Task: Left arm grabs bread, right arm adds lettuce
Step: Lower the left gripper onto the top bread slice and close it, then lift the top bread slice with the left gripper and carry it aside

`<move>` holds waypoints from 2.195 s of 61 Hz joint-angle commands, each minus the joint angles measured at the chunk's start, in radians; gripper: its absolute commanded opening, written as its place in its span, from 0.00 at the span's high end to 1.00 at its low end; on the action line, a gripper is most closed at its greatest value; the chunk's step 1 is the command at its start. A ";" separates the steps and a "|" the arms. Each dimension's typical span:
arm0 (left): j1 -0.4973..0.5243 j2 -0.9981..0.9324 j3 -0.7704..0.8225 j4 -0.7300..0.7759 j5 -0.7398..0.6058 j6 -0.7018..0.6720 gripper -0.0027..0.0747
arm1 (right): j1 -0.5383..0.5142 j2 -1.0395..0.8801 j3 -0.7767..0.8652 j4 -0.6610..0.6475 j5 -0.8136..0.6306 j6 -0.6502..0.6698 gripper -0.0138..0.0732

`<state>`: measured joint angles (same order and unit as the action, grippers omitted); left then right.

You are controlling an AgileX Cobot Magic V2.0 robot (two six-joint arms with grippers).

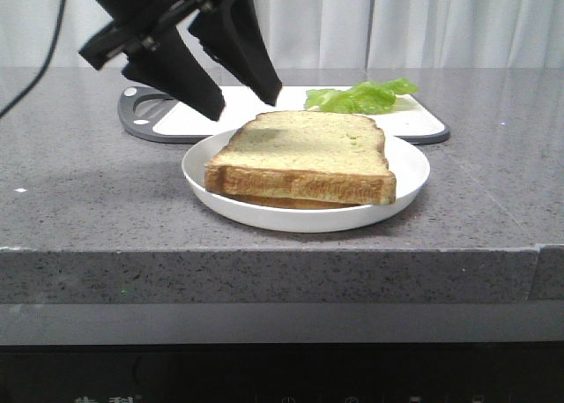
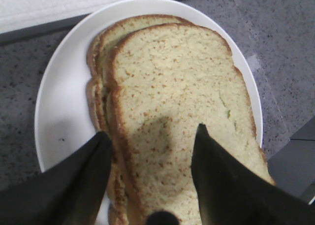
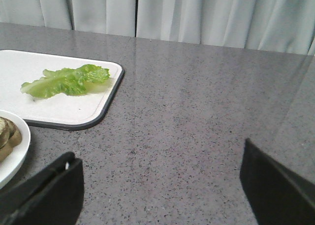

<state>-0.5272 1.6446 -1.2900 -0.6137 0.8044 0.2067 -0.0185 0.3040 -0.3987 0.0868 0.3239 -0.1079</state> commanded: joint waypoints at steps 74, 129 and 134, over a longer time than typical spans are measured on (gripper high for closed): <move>0.095 -0.202 -0.001 -0.055 0.000 0.019 0.99 | -0.007 0.017 -0.037 -0.012 -0.075 -0.004 0.09; 0.252 -1.157 0.825 0.285 -0.675 0.019 0.99 | -0.007 0.017 -0.037 -0.012 -0.075 -0.004 0.09; 0.252 -1.227 0.870 0.294 -0.691 0.019 0.99 | -0.007 0.017 -0.037 -0.012 -0.075 -0.004 0.09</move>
<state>-0.2771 0.4755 -0.4285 -0.3240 0.2257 0.2247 -0.0185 0.3040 -0.3987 0.0868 0.3256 -0.1079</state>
